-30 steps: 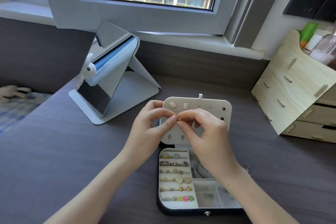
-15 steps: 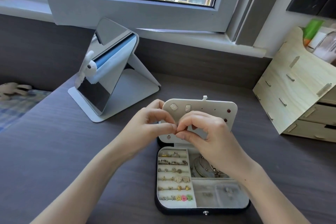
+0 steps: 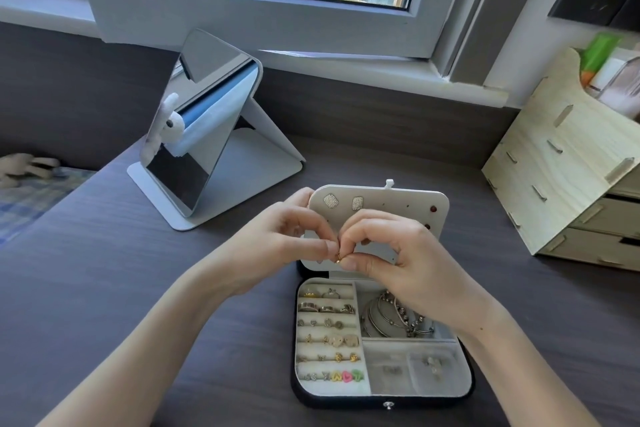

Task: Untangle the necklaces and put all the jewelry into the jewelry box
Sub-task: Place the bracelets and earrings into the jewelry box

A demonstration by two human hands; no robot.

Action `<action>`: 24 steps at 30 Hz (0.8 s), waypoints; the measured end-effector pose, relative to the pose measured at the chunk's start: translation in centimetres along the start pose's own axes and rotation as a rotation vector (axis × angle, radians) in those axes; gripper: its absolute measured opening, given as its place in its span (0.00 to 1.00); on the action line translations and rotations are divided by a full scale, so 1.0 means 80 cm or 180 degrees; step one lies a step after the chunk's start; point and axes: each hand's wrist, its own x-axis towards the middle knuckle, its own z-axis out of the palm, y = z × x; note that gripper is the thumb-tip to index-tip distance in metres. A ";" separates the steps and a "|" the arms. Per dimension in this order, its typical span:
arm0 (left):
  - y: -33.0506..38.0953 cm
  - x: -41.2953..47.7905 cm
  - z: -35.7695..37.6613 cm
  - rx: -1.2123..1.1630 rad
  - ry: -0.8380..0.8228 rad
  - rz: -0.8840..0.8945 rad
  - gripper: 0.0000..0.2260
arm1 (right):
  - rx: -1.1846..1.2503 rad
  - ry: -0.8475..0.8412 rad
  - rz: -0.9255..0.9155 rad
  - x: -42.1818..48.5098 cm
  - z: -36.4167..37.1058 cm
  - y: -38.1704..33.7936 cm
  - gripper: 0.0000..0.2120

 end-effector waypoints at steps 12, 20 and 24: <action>-0.001 0.000 0.000 -0.0003 -0.0049 -0.0011 0.06 | 0.0235 -0.0160 0.0012 0.001 -0.004 0.003 0.03; -0.004 0.000 0.003 -0.0220 0.0076 -0.0069 0.09 | 0.0437 0.0000 0.0103 0.001 -0.001 0.009 0.03; -0.003 -0.002 0.002 -0.0153 0.0128 -0.0005 0.12 | 0.0609 0.0204 0.0155 0.001 0.003 0.009 0.06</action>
